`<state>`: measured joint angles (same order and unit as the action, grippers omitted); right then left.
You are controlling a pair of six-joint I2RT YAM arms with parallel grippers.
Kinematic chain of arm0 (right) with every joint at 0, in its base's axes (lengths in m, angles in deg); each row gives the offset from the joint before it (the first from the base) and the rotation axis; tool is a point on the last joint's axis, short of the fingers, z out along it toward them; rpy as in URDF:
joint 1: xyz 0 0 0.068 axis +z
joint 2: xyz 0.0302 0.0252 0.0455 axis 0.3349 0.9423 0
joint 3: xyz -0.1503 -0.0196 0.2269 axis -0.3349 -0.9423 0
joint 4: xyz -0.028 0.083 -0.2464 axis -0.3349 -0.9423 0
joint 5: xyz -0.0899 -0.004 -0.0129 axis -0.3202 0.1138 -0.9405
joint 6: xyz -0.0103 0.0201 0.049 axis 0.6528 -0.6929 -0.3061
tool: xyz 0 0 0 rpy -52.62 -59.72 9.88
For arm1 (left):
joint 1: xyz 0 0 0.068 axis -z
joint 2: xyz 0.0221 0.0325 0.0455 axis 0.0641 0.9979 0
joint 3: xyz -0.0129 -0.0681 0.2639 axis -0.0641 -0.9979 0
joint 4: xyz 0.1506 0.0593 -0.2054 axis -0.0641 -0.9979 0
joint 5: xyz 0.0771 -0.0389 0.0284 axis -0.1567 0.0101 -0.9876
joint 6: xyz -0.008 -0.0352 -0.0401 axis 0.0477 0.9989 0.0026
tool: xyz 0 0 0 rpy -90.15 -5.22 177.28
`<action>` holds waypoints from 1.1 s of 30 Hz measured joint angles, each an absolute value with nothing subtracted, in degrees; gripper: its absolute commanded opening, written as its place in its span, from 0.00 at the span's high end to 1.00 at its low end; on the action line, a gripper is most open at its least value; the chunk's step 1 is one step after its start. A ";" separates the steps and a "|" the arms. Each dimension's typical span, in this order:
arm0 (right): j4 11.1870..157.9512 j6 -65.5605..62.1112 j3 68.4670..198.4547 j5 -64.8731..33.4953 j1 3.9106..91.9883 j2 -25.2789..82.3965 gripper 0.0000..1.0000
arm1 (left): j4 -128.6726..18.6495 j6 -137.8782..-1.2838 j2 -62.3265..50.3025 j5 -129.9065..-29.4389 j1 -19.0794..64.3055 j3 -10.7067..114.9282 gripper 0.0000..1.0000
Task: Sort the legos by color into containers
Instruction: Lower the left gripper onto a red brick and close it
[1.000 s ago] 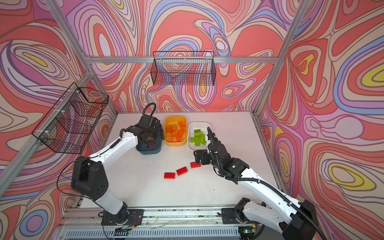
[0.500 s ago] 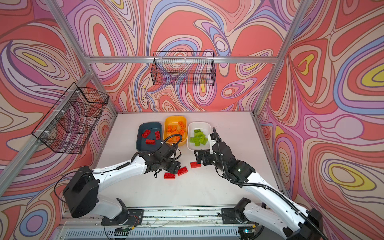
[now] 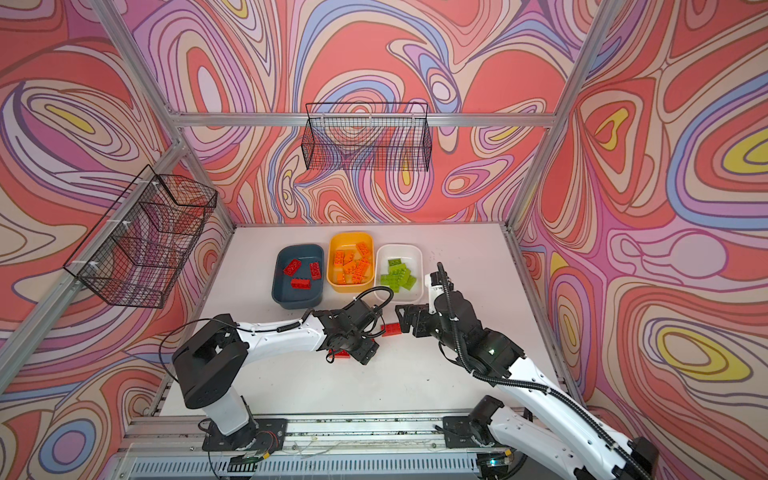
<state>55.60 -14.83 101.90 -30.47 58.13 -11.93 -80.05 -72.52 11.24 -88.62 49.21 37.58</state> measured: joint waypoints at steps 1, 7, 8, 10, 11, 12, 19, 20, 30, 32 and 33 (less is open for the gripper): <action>55.60 -14.83 101.90 -30.50 58.13 -11.93 0.02 | -79.92 -72.54 11.57 -88.95 49.21 37.65 0.20; 55.58 -14.85 101.90 -30.78 58.13 -11.93 0.02 | -78.94 -72.67 13.45 -90.61 49.21 38.46 0.35; 55.56 -14.85 101.90 -30.85 58.13 -11.93 0.02 | -78.76 -72.65 13.64 -90.85 49.21 38.57 0.42; 55.49 -14.90 101.90 -30.89 58.13 -11.93 0.02 | -78.43 -72.69 13.88 -91.52 49.21 38.61 0.57; 55.43 -14.94 101.90 -30.89 58.13 -11.93 0.02 | -78.15 -72.65 13.95 -91.77 49.21 38.63 0.61; 55.34 -15.01 101.90 -30.89 58.13 -11.93 0.02 | -77.95 -72.65 13.99 -91.90 49.21 38.63 0.65; 54.83 -15.05 101.90 -31.35 58.13 -11.93 0.02 | -77.69 -72.52 14.08 -92.99 49.21 38.85 0.82; 54.57 -15.05 101.90 -31.48 58.13 -11.93 0.02 | -77.69 -72.36 14.23 -93.25 49.21 38.96 0.84; 53.94 -15.12 101.92 -32.11 58.13 -12.00 0.02 | -79.26 -70.85 13.49 -95.35 47.52 38.94 0.90; 53.70 -15.14 101.99 -32.18 58.13 -12.00 0.02 | -80.42 -70.37 11.79 -95.70 46.56 38.63 0.90; 53.63 -15.14 101.99 -32.16 58.13 -12.00 0.02 | -80.84 -70.05 10.82 -95.83 46.08 38.54 0.90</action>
<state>53.63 -15.14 101.99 -32.16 58.13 -12.00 -80.84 -70.05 10.82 -95.83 46.08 38.54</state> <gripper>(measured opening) 0.981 0.336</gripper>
